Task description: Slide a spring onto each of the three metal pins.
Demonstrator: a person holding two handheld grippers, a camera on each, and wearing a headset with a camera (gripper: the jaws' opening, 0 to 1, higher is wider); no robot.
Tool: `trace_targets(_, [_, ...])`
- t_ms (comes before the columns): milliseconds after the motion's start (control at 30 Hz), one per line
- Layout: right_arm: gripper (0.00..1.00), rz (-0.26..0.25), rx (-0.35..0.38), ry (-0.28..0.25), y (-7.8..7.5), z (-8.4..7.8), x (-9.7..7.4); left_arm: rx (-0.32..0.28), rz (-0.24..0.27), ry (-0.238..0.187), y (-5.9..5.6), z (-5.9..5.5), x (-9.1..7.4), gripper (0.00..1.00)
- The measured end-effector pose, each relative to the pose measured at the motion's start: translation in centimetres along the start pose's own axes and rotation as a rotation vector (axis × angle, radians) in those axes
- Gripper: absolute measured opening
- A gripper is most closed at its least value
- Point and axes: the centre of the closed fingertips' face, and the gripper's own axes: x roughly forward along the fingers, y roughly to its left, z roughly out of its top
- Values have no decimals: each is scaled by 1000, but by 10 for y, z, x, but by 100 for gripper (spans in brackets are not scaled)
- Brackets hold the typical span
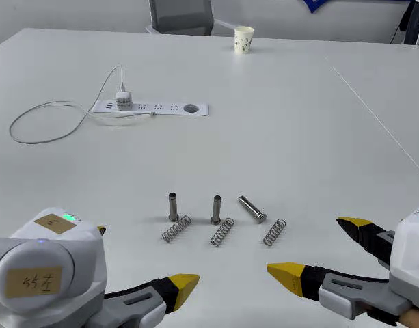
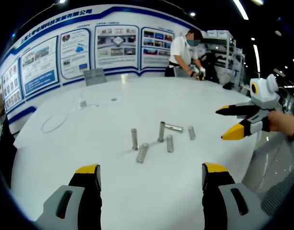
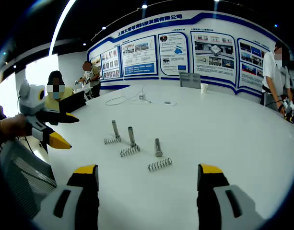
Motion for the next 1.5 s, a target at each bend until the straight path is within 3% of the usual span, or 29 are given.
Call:
trace_targets(500, [85,-5,-11,6,-2,-1,-1,-3,-2,-13,-1,3,0,89])
trace_targets(1067, [84,-26,-13,20,-7,0,-3,5,-1,6,1,0,2,90])
trace_targets(1500, [76,-23,8,40,-11,6,0,4,-18,1,-2,5,0,91])
